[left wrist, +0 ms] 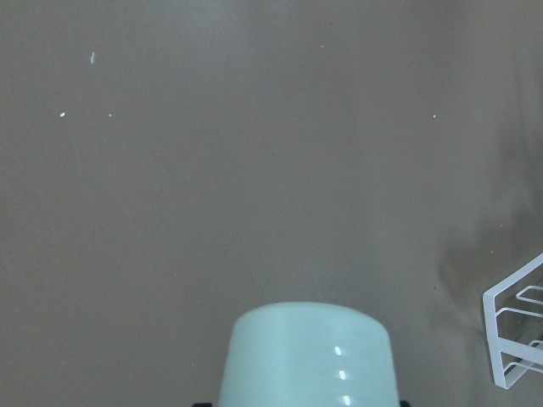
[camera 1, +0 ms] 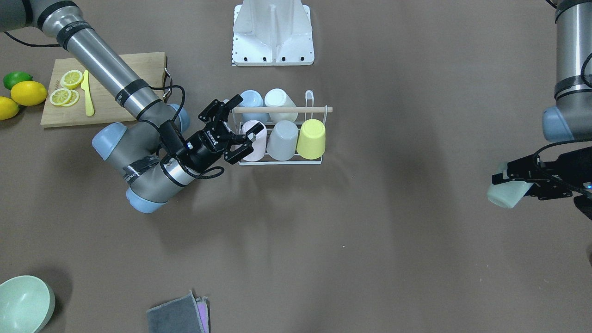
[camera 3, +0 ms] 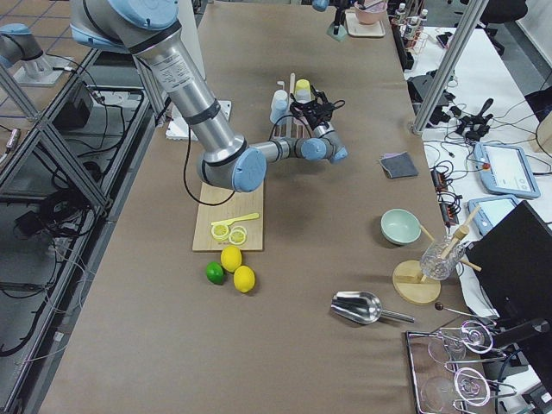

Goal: Place cup on cup holder

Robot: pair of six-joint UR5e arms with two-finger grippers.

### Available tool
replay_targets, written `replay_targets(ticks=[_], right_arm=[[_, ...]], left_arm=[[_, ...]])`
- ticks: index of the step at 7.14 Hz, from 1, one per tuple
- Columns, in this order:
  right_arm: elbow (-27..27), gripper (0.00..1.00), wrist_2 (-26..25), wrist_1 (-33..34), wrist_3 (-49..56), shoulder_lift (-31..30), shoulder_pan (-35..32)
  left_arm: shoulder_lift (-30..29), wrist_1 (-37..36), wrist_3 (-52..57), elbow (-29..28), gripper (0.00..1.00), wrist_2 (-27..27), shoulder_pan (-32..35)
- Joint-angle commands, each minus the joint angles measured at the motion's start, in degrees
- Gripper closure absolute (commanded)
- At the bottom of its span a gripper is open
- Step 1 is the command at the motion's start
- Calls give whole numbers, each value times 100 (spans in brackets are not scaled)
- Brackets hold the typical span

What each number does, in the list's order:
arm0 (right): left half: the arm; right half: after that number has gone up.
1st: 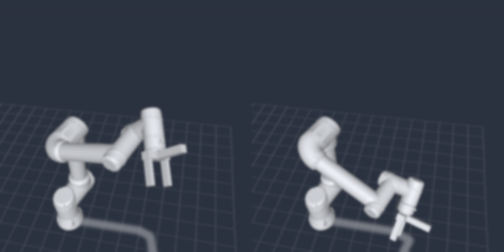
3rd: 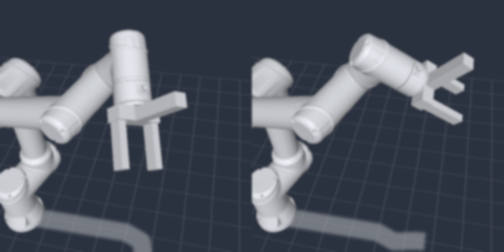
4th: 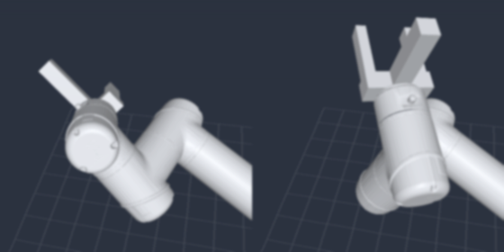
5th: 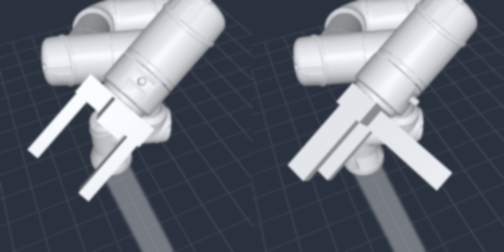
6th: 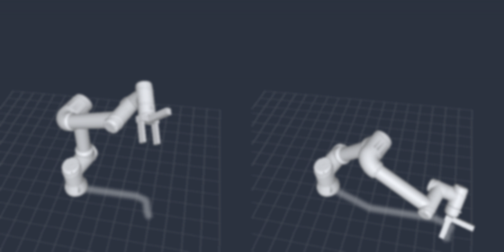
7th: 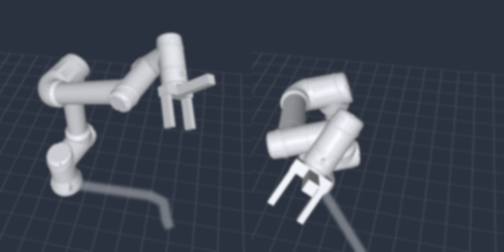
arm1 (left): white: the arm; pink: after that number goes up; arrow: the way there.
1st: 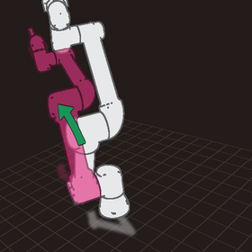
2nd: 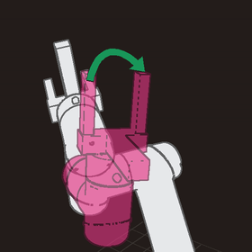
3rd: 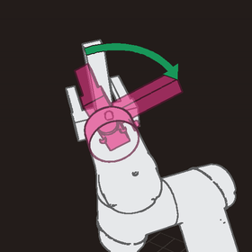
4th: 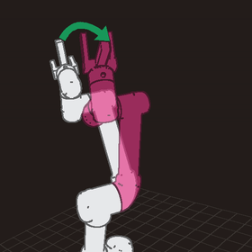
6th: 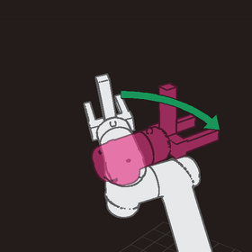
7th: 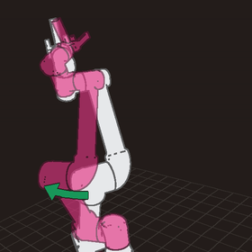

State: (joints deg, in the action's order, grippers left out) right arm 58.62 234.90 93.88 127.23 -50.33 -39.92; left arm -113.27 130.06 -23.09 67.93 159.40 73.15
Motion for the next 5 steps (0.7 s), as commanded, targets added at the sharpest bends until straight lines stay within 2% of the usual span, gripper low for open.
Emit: replay_targets(ticks=[1, 2, 4, 5], right_arm=[[236, 1, 65, 7, -223, -178, -208], [508, 1, 65, 16, -538, -449, -322], [939, 2, 21, 112, -1327, -741, -551], [1115, 2, -5, 426, -1697, -768, -682]], left_arm=[[120, 1620, -1139, 150, 100, -679, -47], [112, 2228, -2033, 333, 100, -1196, -212], [207, 2994, -2987, 1166, 100, -2277, -686], [252, 3738, -3591, 1475, 100, -2578, -941]])
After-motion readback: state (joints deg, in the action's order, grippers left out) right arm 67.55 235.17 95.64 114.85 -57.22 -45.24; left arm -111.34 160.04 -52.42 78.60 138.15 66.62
